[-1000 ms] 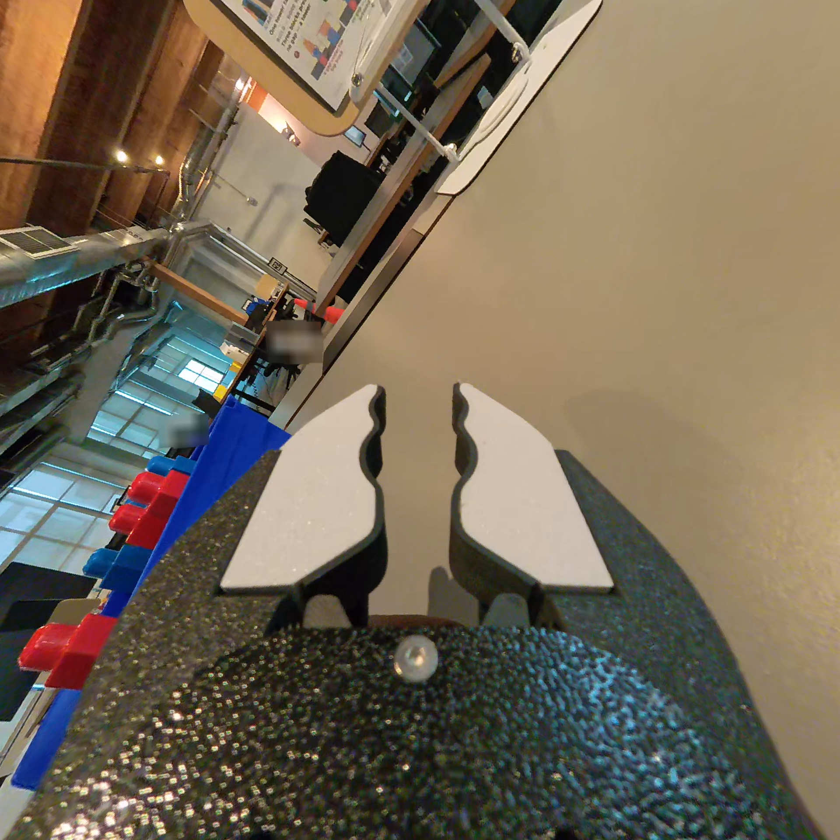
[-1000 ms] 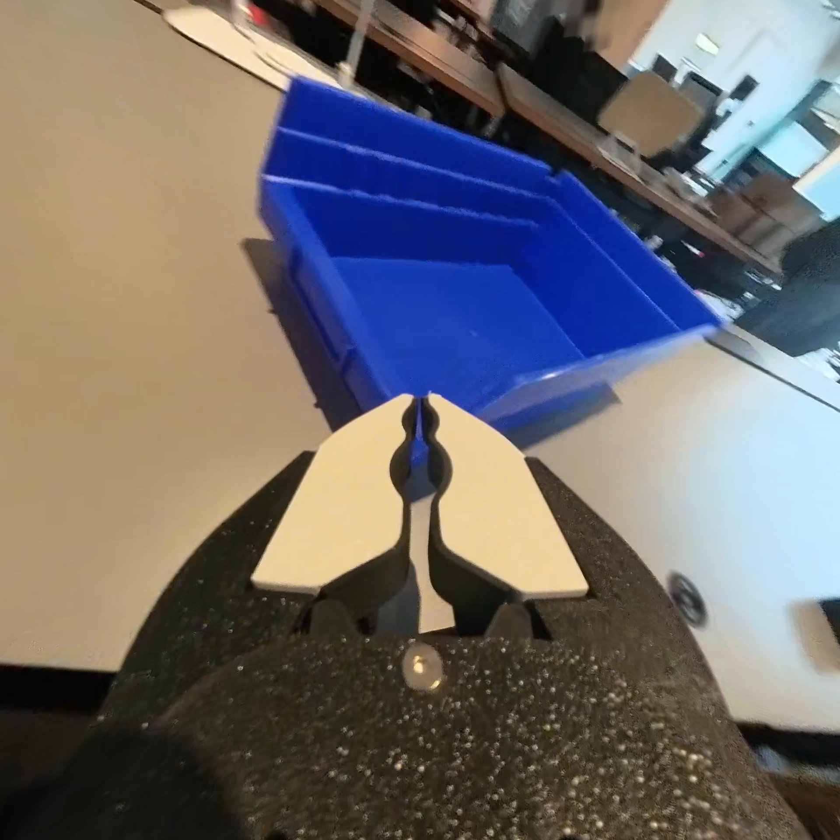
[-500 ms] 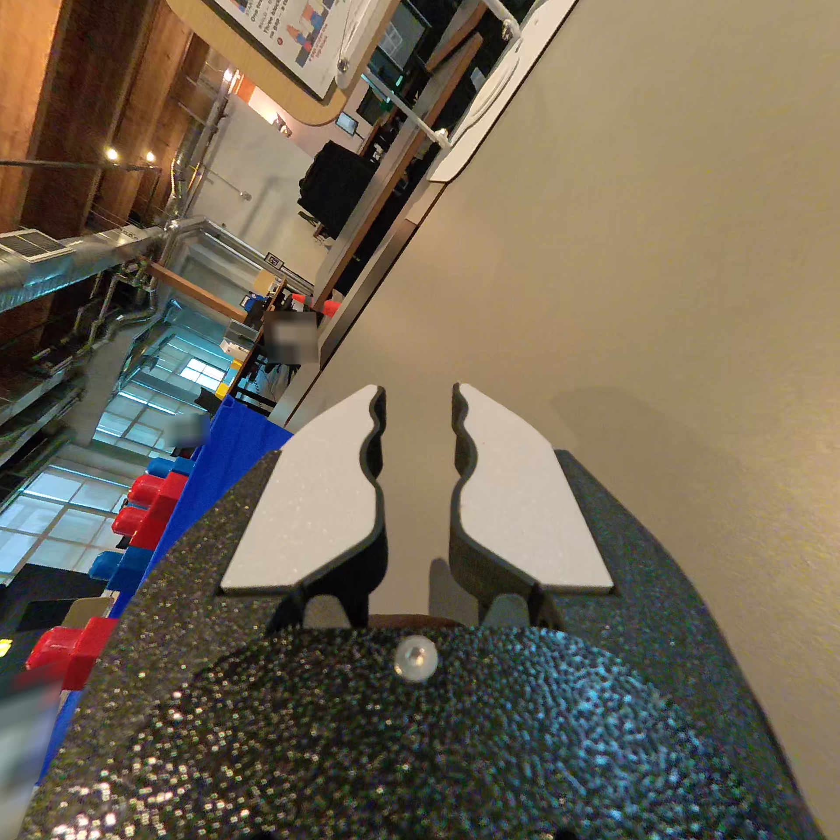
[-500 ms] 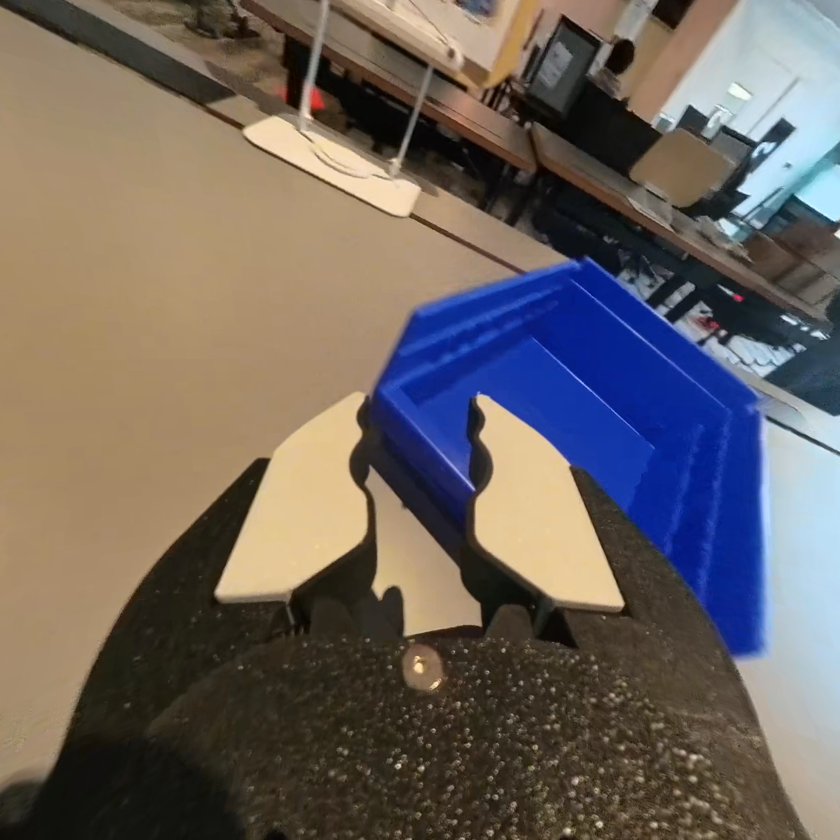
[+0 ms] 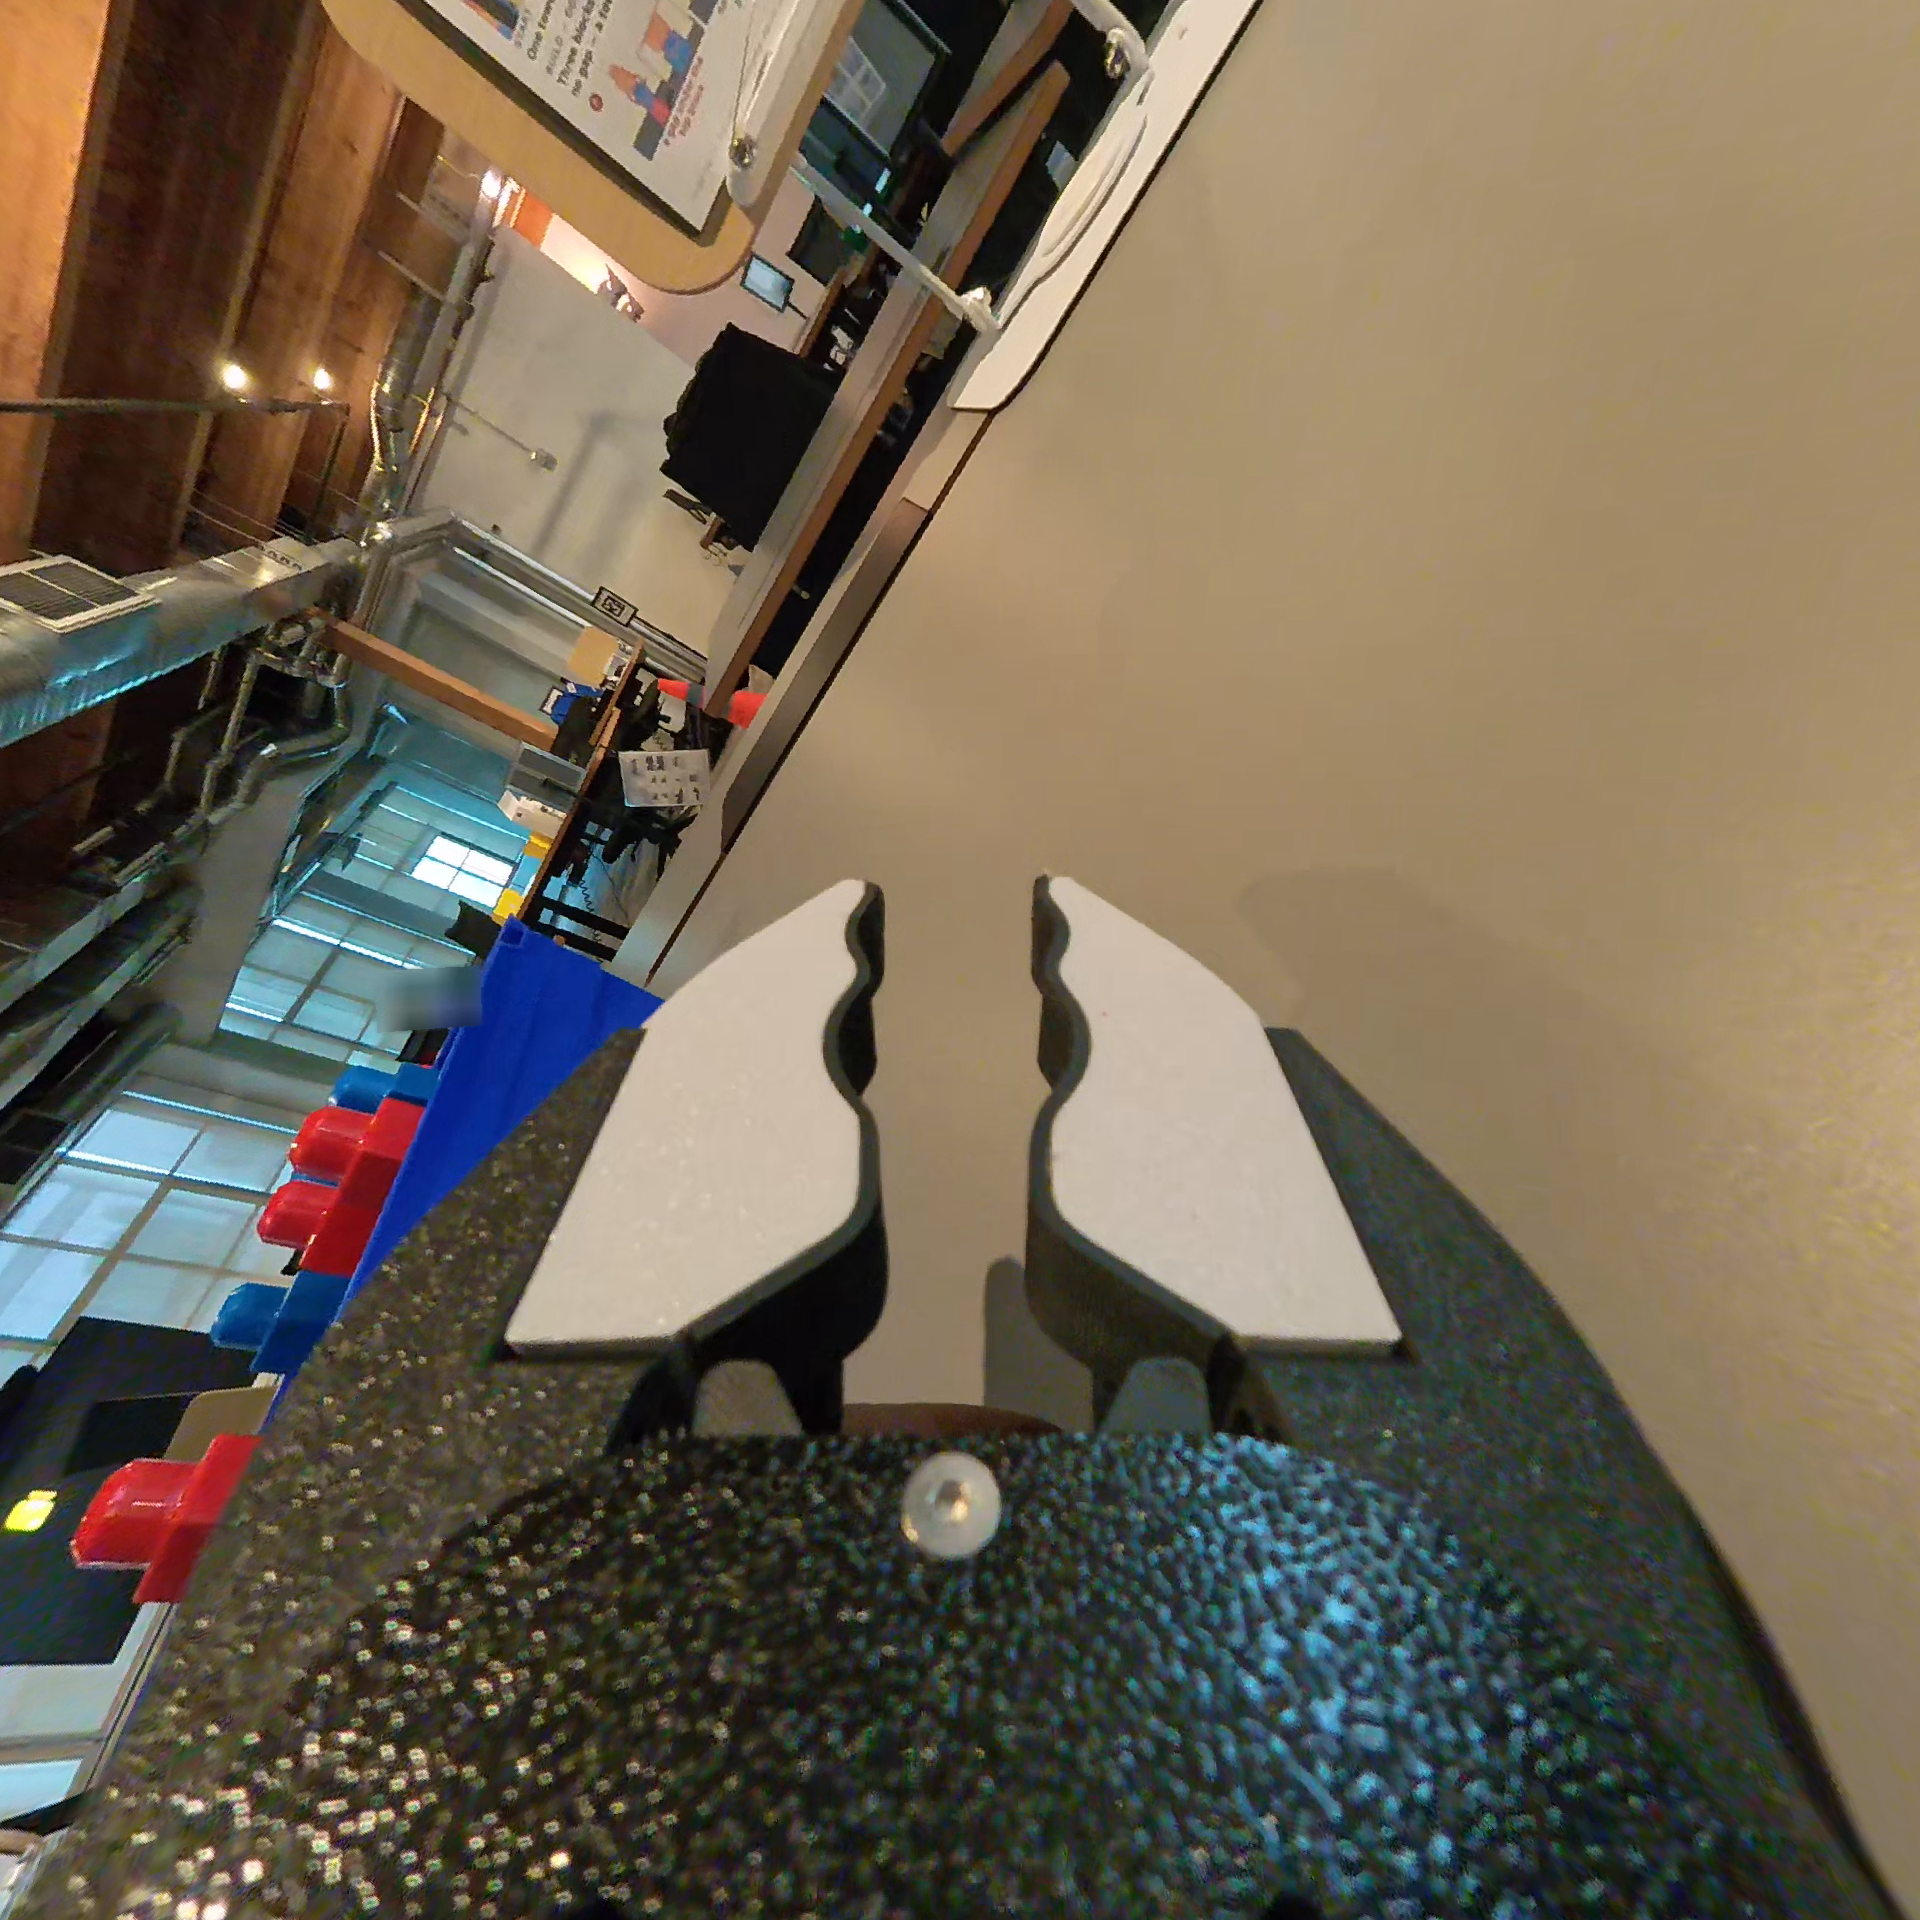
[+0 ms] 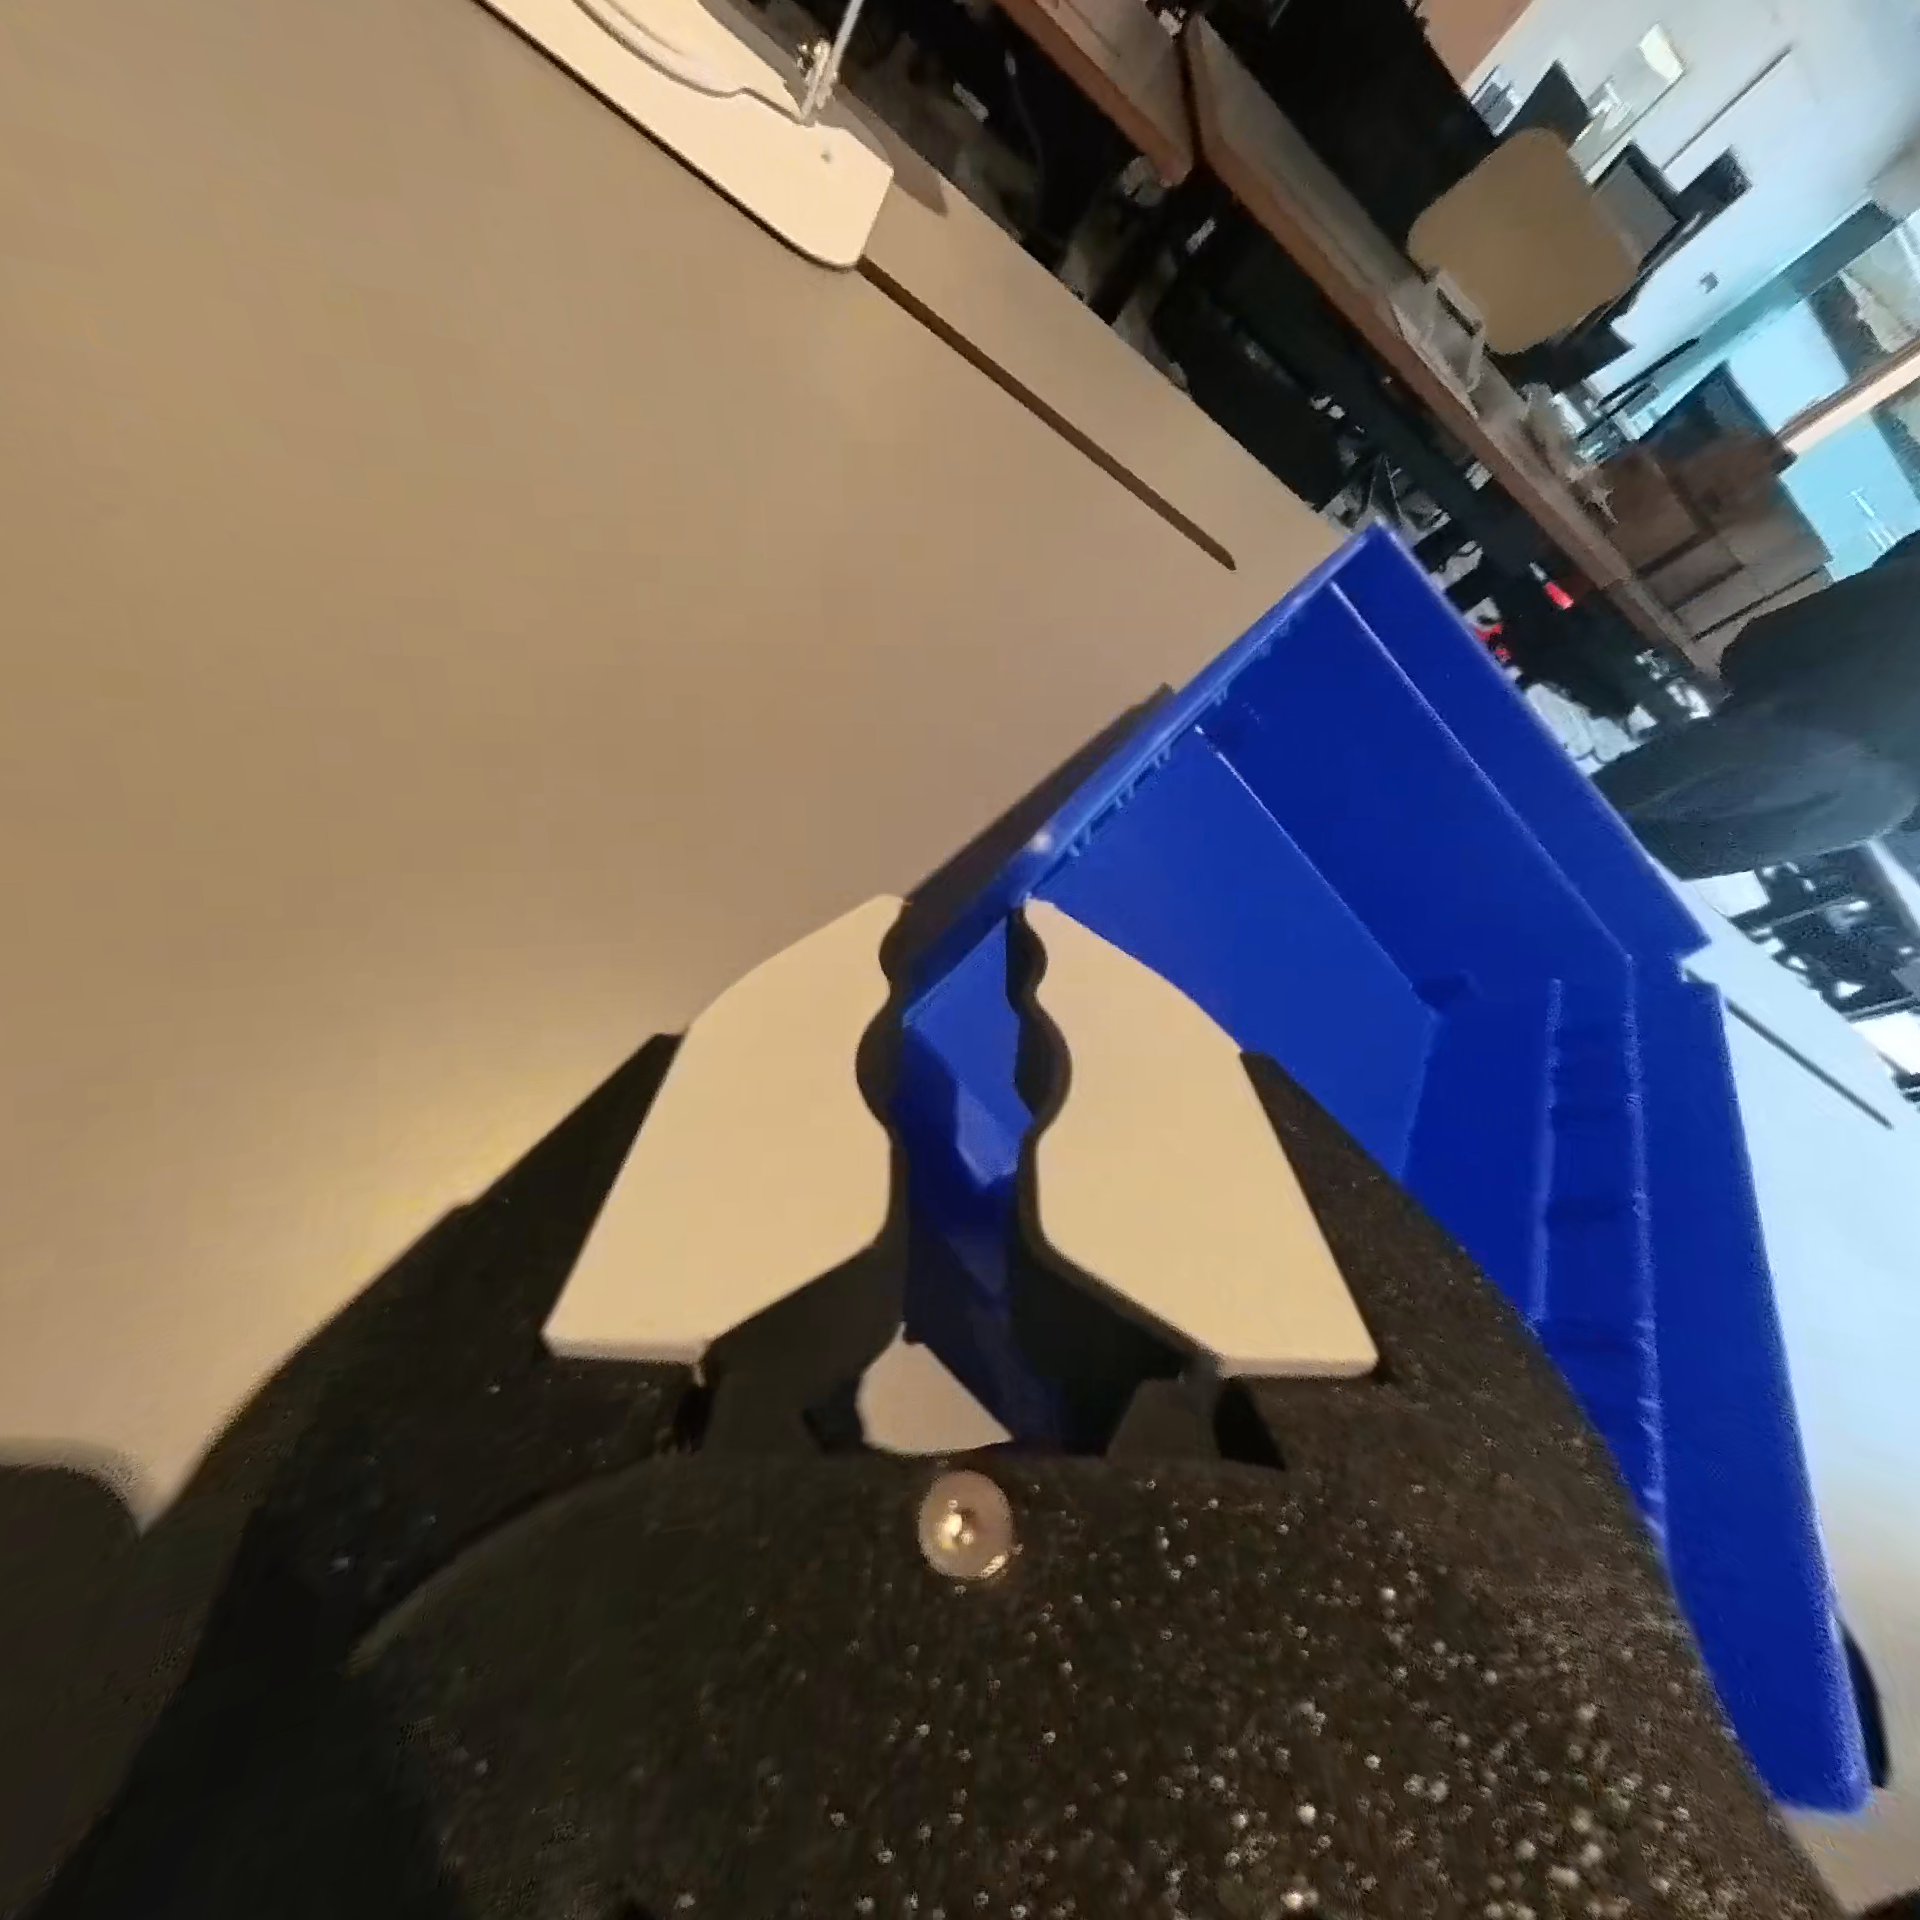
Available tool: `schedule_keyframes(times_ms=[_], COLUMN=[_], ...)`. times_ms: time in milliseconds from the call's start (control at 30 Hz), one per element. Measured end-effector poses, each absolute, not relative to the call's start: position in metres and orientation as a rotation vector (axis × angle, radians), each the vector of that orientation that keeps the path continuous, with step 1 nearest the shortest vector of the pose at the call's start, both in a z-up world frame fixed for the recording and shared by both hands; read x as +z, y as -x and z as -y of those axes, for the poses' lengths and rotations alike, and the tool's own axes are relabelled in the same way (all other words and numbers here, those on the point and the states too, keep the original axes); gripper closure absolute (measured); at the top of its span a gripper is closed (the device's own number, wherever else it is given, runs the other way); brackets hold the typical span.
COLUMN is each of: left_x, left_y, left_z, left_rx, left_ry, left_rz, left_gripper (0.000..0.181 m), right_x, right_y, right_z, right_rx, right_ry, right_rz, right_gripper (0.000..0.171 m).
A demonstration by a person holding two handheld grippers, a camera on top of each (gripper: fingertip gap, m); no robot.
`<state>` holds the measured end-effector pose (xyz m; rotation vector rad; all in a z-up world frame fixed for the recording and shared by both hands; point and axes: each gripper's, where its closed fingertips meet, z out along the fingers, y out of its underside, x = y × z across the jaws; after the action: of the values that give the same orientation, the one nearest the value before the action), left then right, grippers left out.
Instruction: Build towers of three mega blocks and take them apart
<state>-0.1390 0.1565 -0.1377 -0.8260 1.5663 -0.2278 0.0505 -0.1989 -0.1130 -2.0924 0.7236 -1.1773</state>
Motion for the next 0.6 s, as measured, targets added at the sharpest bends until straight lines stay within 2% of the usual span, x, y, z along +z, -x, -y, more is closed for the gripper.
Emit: schedule_keyframes(times_ms=[600], left_x=[-0.145], left_y=[0.137], left_z=[-0.155], left_rx=[-0.177], left_ry=[0.811], left_rz=[-1.606], left_gripper=[0.155], right_x=[-0.113], right_y=[-0.035], right_z=[0.3], right_rx=[-0.953], right_ry=[2.106], right_rz=[-0.337], right_gripper=[0.157])
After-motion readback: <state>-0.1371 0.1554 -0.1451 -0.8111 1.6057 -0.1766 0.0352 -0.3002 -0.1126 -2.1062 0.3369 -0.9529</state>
